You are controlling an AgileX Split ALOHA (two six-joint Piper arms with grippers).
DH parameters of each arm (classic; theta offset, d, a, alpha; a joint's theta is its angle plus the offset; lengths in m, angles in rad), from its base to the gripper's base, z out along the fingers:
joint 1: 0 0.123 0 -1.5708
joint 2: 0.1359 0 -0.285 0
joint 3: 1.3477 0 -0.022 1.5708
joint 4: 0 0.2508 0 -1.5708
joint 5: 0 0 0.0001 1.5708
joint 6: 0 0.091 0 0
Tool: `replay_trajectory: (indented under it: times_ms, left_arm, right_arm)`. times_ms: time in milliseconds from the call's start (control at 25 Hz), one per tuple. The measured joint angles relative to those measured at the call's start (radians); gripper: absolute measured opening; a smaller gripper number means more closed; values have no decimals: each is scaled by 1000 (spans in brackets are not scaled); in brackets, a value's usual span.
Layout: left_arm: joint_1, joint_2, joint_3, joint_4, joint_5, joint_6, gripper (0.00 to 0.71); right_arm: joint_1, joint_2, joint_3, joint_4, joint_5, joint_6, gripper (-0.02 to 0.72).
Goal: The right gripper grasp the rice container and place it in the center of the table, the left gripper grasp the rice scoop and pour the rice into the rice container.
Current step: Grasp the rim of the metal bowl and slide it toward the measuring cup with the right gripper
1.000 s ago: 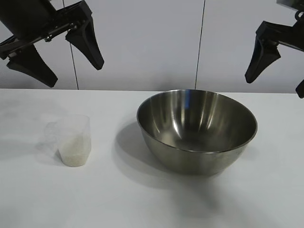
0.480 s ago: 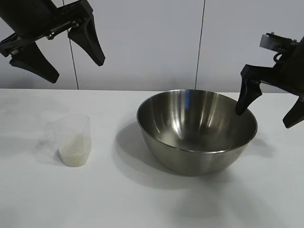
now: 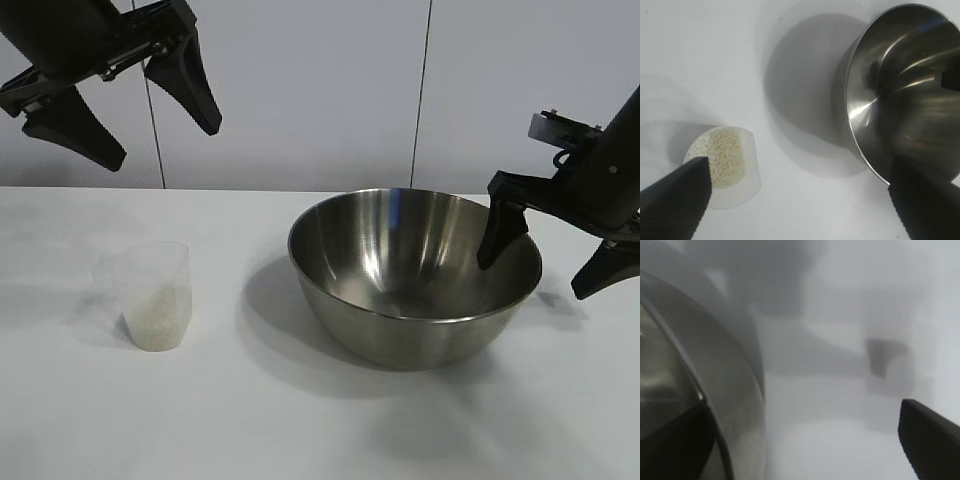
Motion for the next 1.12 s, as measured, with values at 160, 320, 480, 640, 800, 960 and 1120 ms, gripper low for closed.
replay_trajectory:
  times_ms: [160, 320, 480, 640, 800, 960, 1120]
  left_arm:
    - [0, 0, 0, 0, 13, 0, 694]
    - [0, 0, 0, 0, 14, 0, 694]
    - [0, 0, 0, 0, 14, 0, 694]
    - [0, 0, 0, 0, 14, 0, 694]
    - [0, 0, 0, 0, 14, 0, 694]
    - [0, 0, 0, 0, 14, 0, 694]
    - [0, 0, 0, 0, 14, 0, 694]
  right_arm:
    - [31, 11, 0, 2, -2, 7, 626]
    - [31, 11, 0, 0, -3, 22, 433]
    - [31, 11, 0, 1, 3, 33, 218]
    - [31, 11, 0, 0, 22, 44, 46]
    - [31, 11, -30, -19, 84, 43, 20]
    - [31, 11, -108, -21, 156, 43, 19]
    - [31, 10, -179, -37, 224, 44, 19]
